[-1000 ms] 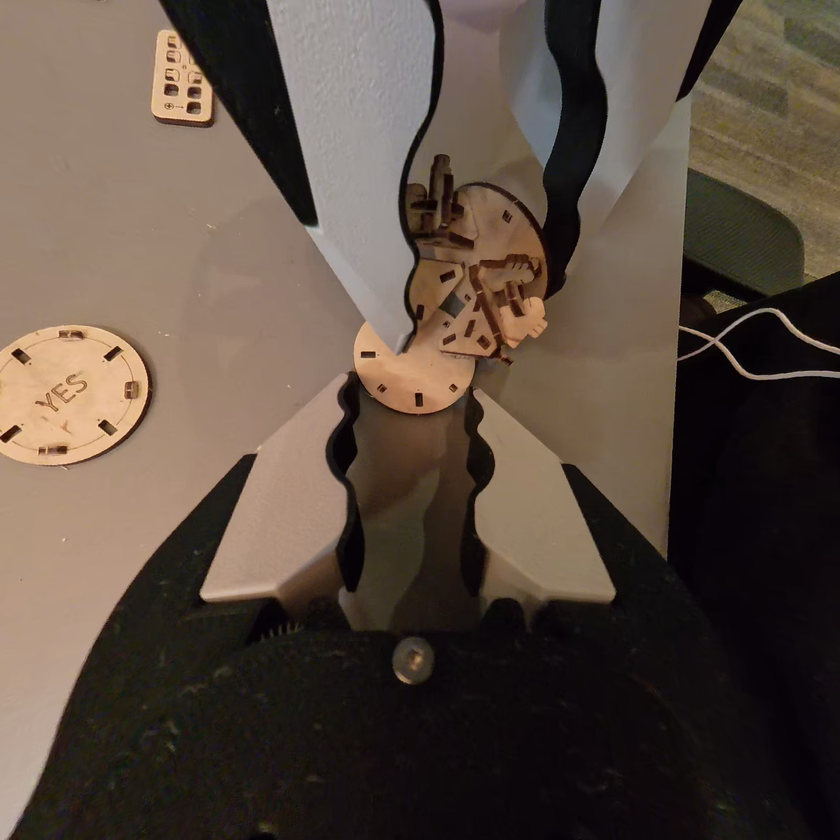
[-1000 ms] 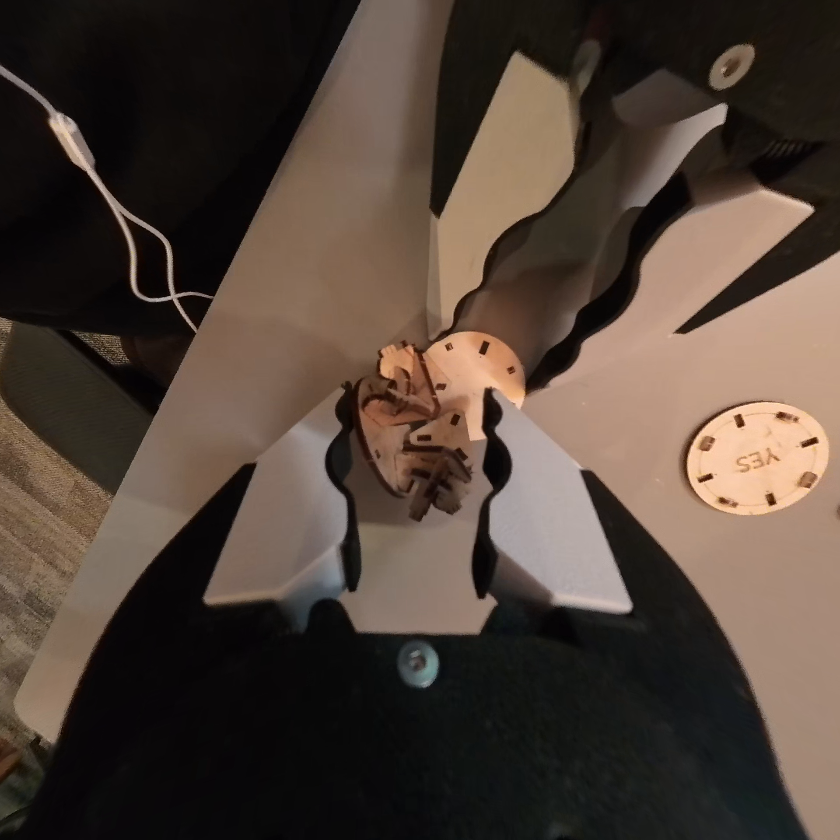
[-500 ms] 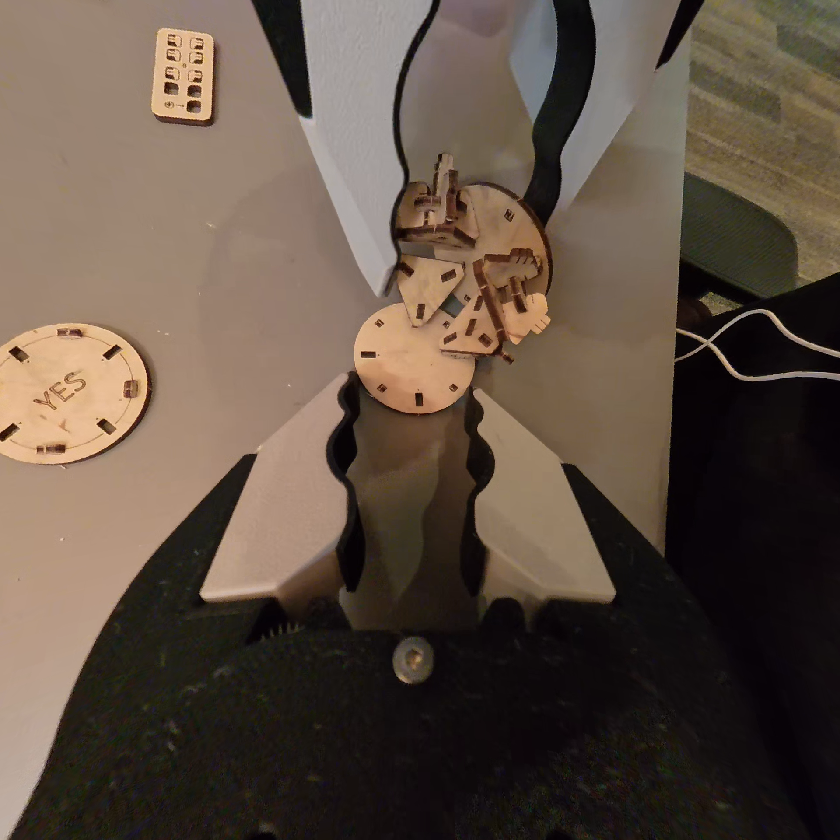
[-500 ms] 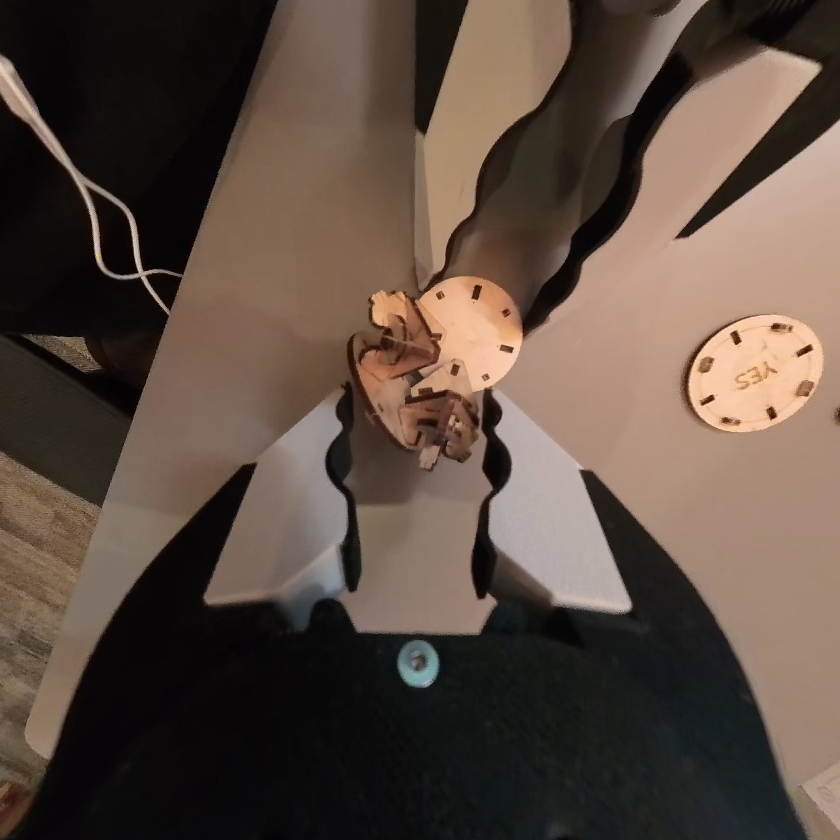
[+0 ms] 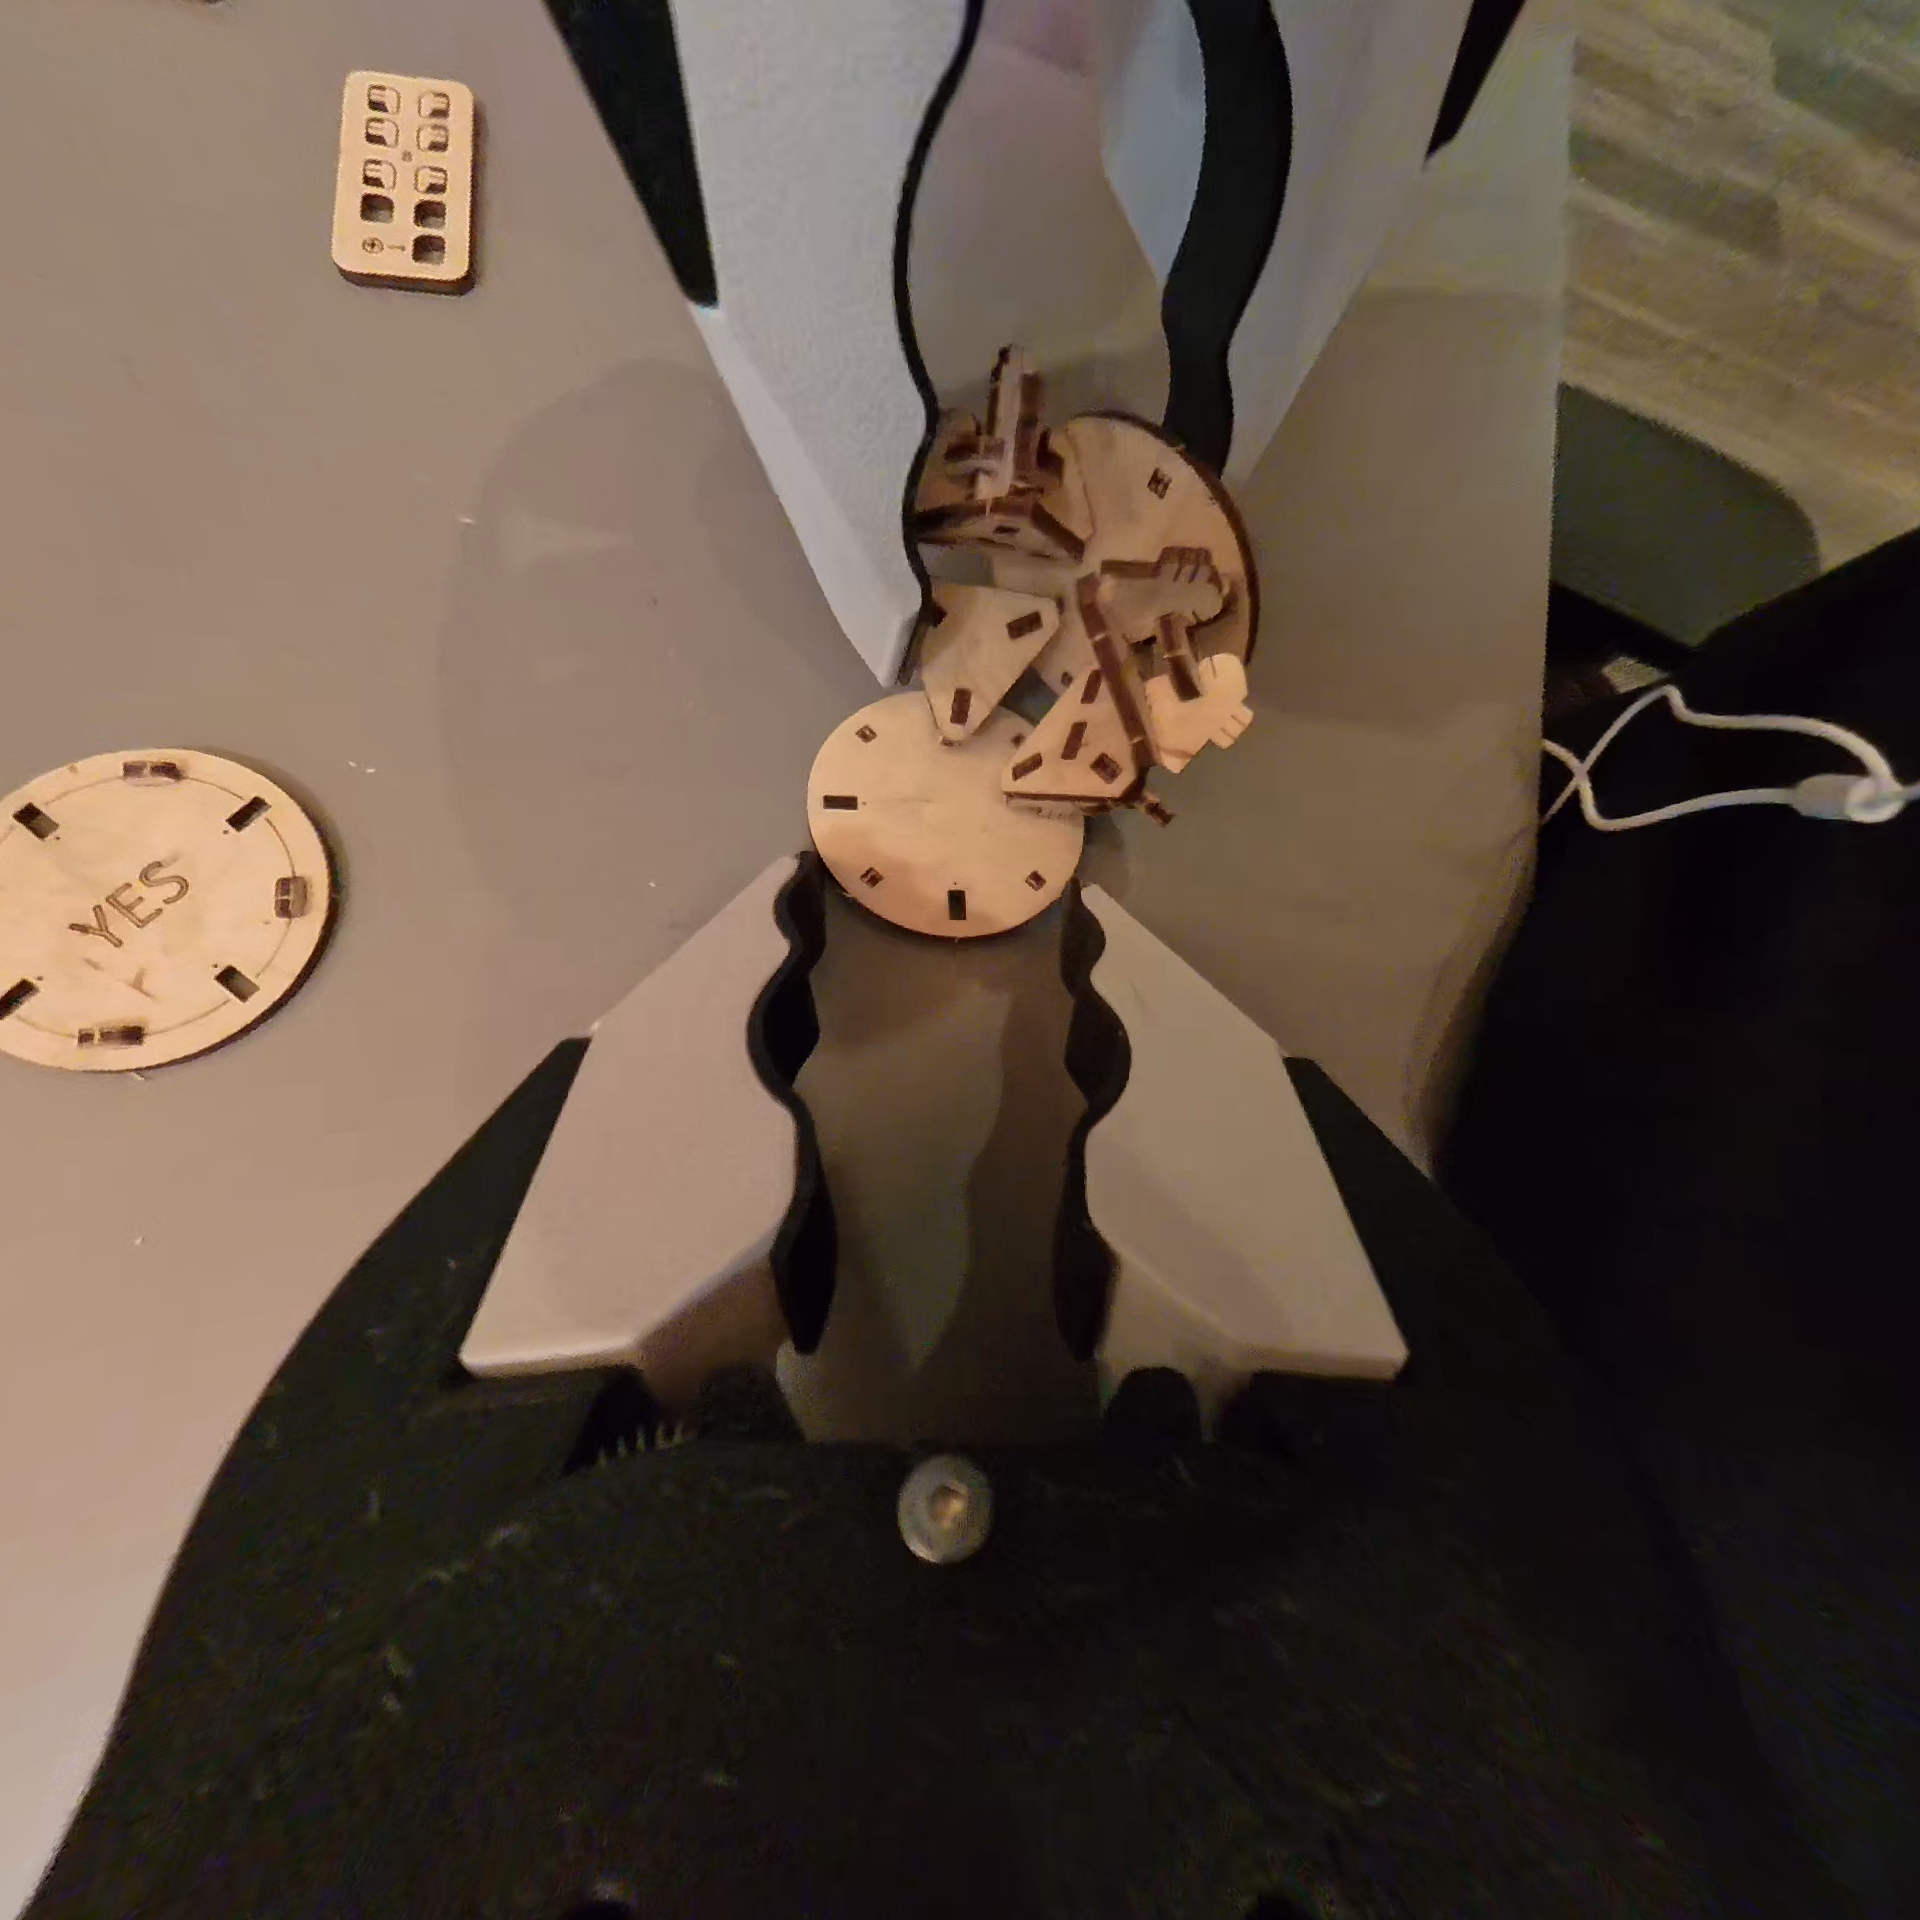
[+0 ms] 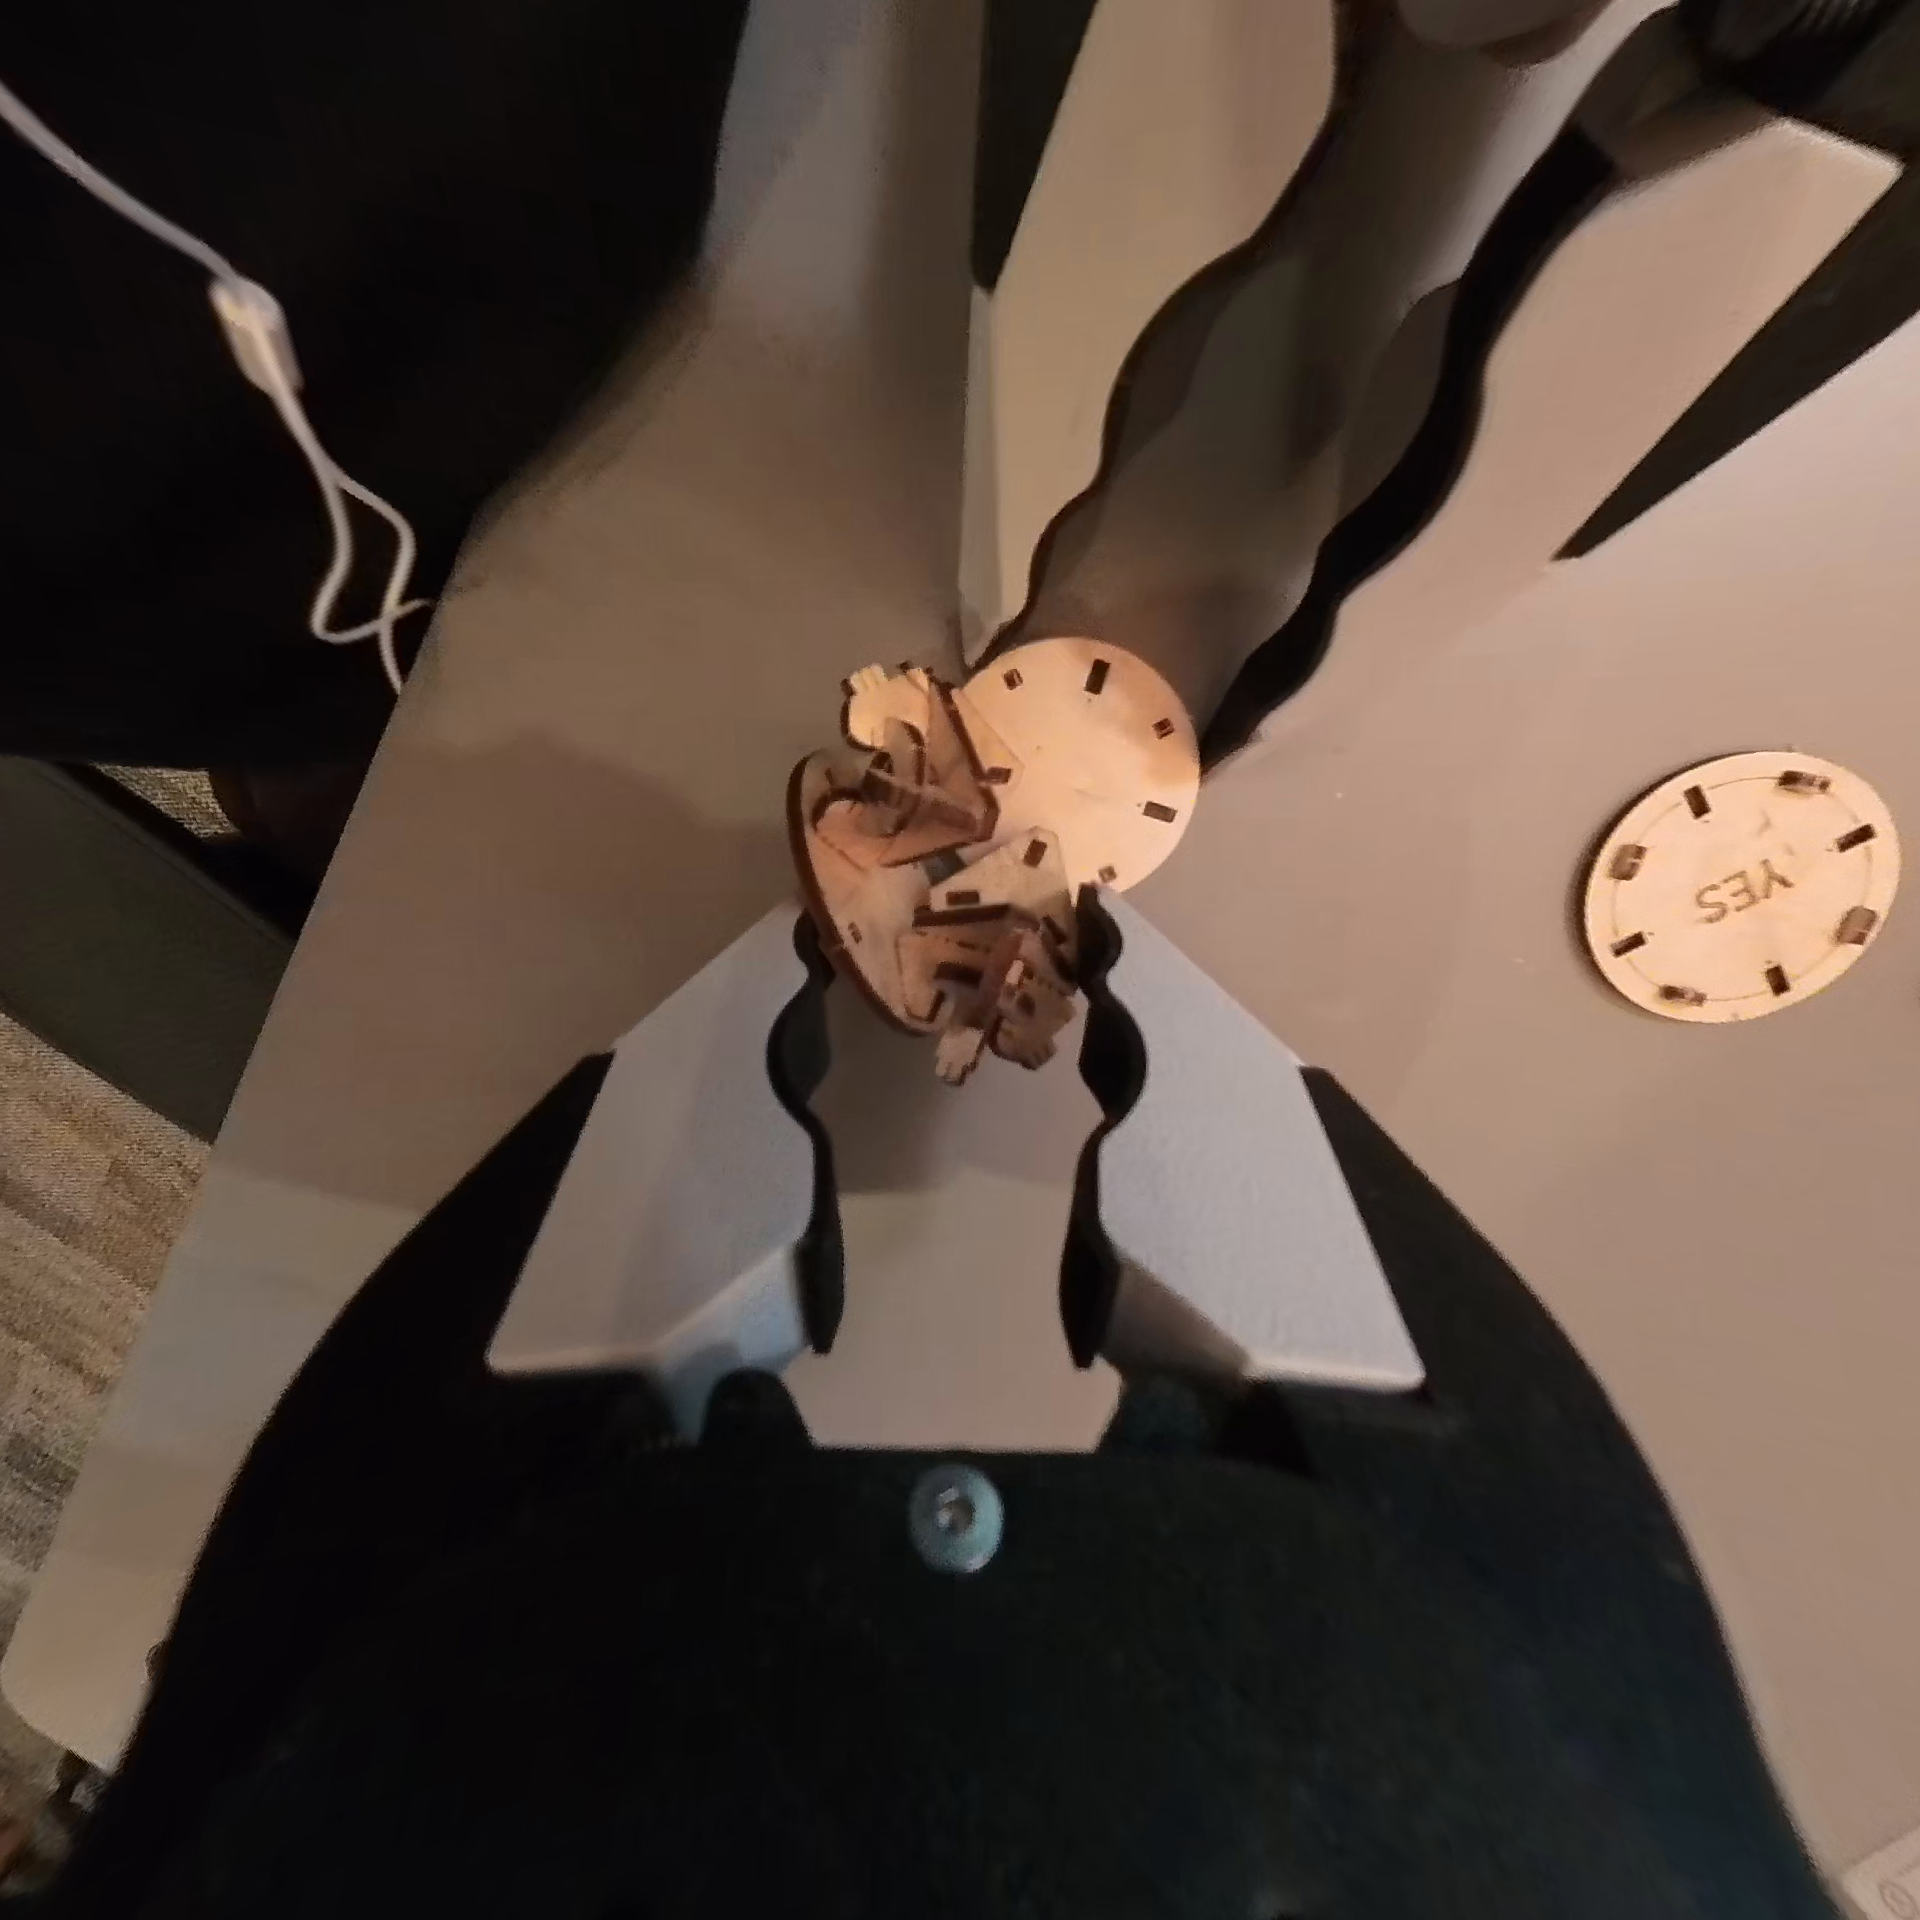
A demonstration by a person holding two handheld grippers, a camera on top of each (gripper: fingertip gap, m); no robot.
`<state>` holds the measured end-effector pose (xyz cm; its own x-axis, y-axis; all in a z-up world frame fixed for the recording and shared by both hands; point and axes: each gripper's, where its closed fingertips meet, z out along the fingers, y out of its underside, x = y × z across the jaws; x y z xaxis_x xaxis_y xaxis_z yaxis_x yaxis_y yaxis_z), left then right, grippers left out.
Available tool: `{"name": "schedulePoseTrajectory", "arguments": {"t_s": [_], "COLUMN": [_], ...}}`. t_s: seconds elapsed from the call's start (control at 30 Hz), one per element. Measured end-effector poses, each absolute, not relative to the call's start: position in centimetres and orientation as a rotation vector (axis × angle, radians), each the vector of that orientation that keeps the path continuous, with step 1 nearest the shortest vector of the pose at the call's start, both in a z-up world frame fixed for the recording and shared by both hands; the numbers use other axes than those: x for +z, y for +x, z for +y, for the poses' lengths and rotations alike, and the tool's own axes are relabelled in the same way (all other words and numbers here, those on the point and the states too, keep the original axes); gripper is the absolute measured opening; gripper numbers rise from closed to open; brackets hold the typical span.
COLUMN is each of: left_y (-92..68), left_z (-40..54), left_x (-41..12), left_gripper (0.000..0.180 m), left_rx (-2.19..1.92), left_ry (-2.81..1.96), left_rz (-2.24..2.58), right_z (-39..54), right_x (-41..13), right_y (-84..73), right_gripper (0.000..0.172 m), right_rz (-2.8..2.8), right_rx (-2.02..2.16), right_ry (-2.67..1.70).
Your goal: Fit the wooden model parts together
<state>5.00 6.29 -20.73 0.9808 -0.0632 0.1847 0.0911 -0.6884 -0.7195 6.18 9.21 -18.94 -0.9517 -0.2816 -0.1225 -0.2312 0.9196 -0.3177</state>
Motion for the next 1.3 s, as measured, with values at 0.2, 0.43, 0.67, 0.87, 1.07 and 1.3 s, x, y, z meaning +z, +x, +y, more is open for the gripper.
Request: {"name": "schedulePoseTrajectory", "arguments": {"t_s": [0.2,0.43,0.67,0.87,1.07,1.3], "left_y": [5.0,5.2,5.2,5.2,5.2,5.2], "left_z": [6.3,6.3,6.3,6.3,6.3,6.3], "left_x": [-20.9,-21.0,-20.9,-20.9,-20.9,-20.9], "left_gripper": [0.041,0.041,0.04,0.04,0.04,0.04], "left_rx": [-0.216,-0.179,-0.187,-0.186,-0.184,-0.189], "left_ry": [-2.326,-2.335,-2.333,-2.334,-2.334,-2.333], "left_rz": [-0.007,0.027,0.023,0.024,0.025,0.022], "right_z": [8.5,8.0,8.5,8.9,9.2,8.8], "right_x": [-18.7,-18.6,-19.2,-19.5,-19.5,-19.0], "right_y": [6.3,6.5,6.7,6.7,7.2,7.0], "right_gripper": [0.042,0.04,0.045,0.049,0.048,0.044], "right_rz": [2.907,2.874,2.897,2.893,2.82,2.777], "right_rx": [-0.472,-0.461,-0.439,-0.441,-0.418,-0.446], "right_ry": [-0.417,-0.355,-0.226,-0.133,-0.099,-0.042]}}
